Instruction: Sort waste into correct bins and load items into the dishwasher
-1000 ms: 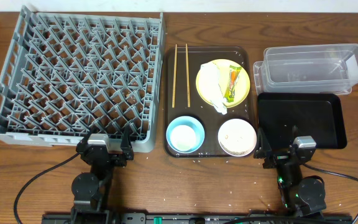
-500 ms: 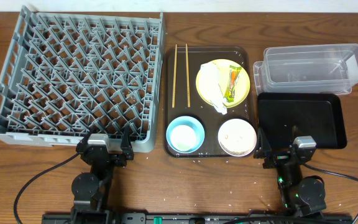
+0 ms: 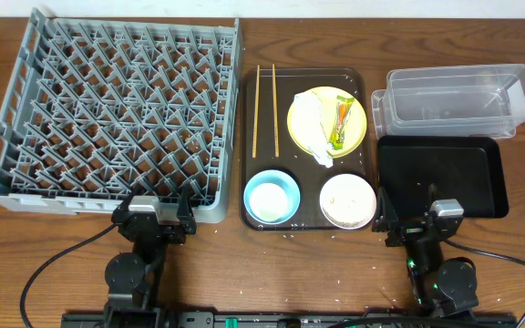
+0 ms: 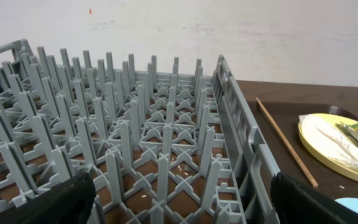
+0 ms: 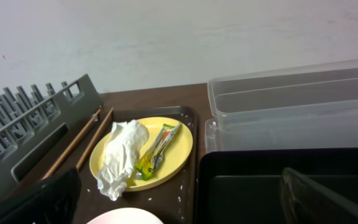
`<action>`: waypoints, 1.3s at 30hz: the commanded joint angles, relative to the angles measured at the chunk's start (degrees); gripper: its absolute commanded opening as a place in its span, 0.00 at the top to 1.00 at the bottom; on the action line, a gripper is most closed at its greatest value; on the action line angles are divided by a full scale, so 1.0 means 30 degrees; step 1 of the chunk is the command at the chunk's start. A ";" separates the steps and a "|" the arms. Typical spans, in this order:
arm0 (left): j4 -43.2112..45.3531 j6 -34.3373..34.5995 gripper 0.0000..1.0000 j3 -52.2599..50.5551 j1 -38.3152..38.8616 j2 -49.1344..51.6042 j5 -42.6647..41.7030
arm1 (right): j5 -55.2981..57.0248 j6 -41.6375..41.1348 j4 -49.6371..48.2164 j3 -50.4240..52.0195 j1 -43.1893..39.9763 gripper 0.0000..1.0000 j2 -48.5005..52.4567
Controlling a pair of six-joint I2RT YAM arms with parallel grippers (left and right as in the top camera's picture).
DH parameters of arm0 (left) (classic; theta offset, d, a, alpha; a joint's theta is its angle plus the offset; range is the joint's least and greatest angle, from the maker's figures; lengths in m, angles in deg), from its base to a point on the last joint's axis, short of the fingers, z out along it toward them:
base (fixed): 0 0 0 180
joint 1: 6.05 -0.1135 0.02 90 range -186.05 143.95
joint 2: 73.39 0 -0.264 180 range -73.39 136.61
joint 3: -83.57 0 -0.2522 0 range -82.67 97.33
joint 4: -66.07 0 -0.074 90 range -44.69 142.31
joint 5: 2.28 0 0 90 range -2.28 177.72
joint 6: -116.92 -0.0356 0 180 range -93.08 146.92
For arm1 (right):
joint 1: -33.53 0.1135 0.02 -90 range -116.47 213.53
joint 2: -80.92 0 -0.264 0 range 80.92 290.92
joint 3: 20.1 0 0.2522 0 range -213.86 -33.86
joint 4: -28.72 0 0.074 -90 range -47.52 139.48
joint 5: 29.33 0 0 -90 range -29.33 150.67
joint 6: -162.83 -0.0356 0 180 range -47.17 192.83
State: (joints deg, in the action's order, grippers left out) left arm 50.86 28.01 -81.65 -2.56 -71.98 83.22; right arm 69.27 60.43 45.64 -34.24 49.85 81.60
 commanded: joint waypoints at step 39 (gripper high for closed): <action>-0.6419 0.2594 0.09 1.4484 0.0066 1.0302 -0.6273 | -0.4677 -0.1406 0.8211 -1.7099 0.0015 0.01 1.4768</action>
State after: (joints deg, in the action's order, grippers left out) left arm 35.69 35.61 -46.99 -2.56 -47.81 67.33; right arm 56.07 56.69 66.49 -77.14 49.85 117.71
